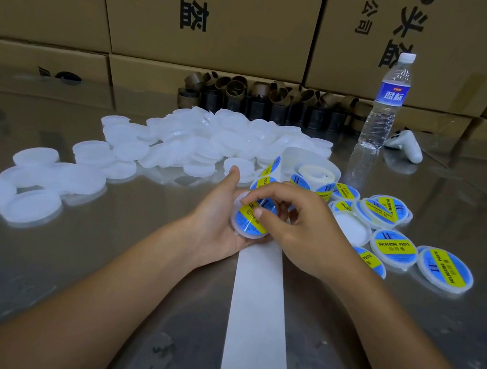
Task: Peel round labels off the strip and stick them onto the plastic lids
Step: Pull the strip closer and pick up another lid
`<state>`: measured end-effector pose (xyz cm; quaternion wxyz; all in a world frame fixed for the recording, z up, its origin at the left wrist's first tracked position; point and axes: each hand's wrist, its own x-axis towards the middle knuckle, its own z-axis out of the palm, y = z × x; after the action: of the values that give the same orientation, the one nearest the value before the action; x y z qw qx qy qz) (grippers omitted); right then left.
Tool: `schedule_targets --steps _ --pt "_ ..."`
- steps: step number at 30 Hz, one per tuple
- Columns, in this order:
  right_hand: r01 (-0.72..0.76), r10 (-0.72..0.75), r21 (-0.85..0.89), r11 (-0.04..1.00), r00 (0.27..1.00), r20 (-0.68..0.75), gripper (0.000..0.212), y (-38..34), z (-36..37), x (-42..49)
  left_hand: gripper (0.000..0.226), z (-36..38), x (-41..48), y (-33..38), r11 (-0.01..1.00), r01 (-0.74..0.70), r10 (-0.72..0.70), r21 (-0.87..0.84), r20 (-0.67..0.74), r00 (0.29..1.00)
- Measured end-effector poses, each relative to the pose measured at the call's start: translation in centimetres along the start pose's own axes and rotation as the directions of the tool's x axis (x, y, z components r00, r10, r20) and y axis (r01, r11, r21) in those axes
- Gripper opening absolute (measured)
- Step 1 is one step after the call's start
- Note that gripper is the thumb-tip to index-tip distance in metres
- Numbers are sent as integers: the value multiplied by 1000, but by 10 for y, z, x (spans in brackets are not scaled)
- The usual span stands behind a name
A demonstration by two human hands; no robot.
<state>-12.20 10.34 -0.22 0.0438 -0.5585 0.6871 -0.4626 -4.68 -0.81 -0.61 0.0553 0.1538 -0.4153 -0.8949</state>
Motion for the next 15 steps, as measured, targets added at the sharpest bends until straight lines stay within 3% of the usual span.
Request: schedule_targets --steps 15 --pt "18 -24 -150 989 999 -41 24 5 0 -2 76 -3 3 -1 999 -4 3 45 9 1000"
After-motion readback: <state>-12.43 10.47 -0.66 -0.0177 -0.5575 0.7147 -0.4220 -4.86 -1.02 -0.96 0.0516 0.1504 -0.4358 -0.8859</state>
